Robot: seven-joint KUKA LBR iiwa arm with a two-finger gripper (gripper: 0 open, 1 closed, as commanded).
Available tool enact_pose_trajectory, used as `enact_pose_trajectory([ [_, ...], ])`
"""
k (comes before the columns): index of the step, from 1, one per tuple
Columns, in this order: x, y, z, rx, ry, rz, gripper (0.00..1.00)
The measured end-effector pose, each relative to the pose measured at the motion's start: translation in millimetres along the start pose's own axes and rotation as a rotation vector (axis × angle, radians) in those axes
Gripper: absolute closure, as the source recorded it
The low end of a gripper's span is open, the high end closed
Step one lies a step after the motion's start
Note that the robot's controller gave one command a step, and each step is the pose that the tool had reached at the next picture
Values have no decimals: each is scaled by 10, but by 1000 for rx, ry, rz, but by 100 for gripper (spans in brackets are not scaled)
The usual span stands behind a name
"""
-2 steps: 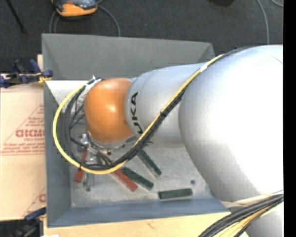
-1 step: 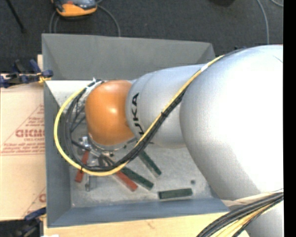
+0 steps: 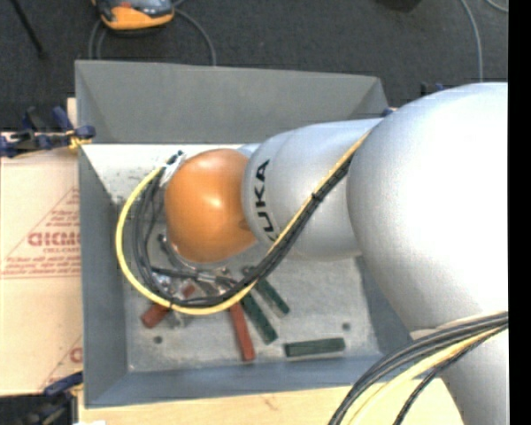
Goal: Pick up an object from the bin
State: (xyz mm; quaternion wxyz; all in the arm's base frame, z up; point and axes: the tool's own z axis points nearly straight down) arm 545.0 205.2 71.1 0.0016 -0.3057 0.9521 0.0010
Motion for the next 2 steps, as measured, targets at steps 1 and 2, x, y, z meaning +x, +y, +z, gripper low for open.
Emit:
enact_pose_trajectory([
  [1, 0, 1, 0, 0, 0, 1, 100],
  [2, 234, 152, -1553, 2, -3, -4, 100],
])
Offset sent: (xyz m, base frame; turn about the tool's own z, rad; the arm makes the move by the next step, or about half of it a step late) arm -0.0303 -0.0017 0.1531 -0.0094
